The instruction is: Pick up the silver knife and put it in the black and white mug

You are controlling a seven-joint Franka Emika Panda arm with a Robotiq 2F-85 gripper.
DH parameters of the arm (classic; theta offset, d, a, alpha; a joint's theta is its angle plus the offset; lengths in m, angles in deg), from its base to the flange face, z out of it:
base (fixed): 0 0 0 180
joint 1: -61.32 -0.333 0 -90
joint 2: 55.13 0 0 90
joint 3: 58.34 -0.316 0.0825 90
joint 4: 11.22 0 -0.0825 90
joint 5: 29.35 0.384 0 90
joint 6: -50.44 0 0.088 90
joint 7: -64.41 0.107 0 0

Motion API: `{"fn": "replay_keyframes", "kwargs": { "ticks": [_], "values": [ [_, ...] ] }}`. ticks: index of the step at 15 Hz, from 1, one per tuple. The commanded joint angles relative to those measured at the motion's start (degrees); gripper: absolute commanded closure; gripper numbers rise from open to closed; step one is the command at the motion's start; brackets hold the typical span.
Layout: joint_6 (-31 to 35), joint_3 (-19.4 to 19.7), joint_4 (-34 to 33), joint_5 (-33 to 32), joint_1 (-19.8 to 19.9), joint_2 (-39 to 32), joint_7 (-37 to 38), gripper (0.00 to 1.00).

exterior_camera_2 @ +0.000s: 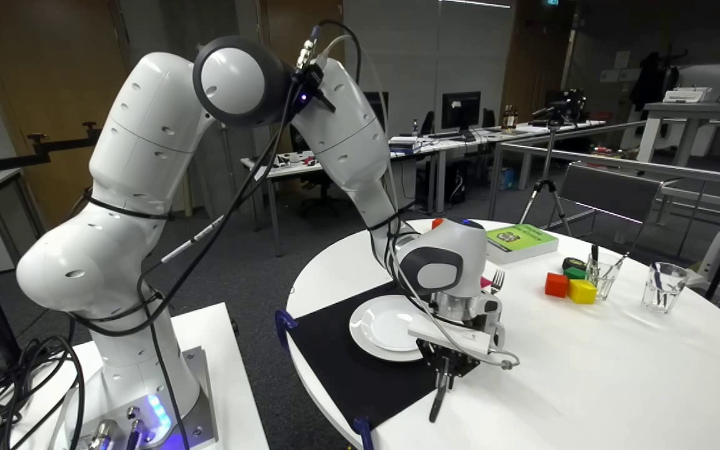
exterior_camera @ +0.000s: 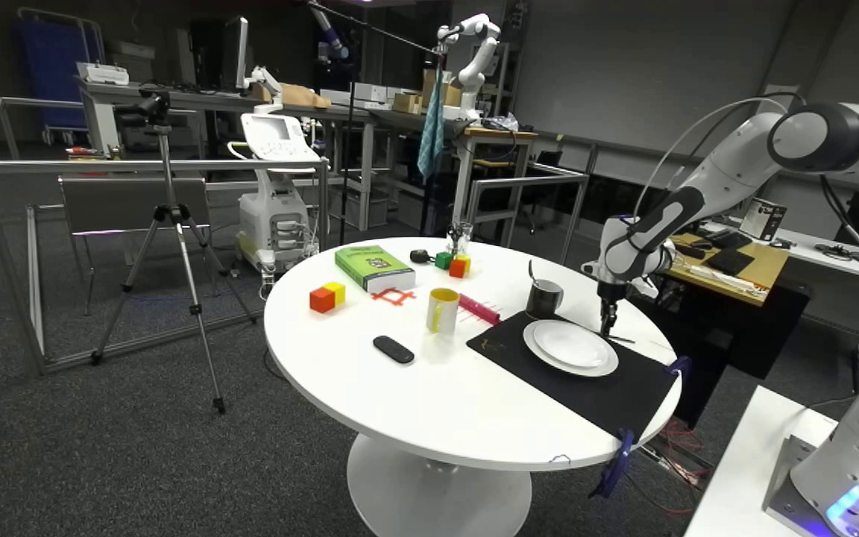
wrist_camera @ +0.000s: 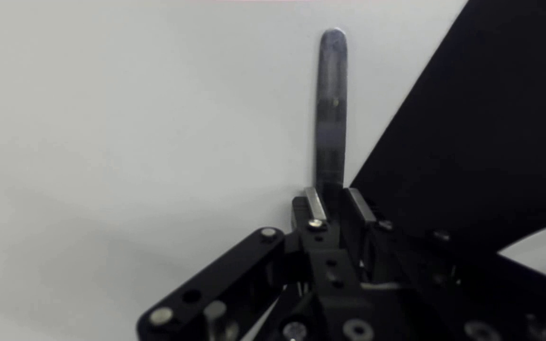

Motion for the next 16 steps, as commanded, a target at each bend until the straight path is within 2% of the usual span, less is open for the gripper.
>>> {"fn": "replay_keyframes", "kwargs": {
  "ticks": [1, 7, 16],
  "values": [
    [1.58, -0.53, 2.30, -0.19, 0.75, 1.66, -1.76, 0.98],
    [1.90, -0.50, 2.90, -0.20, 0.77, 2.53, -1.85, 0.96],
    [2.09, -1.02, 5.09, 2.80, 3.99, 7.95, -4.59, 0.96]
  ]
}}
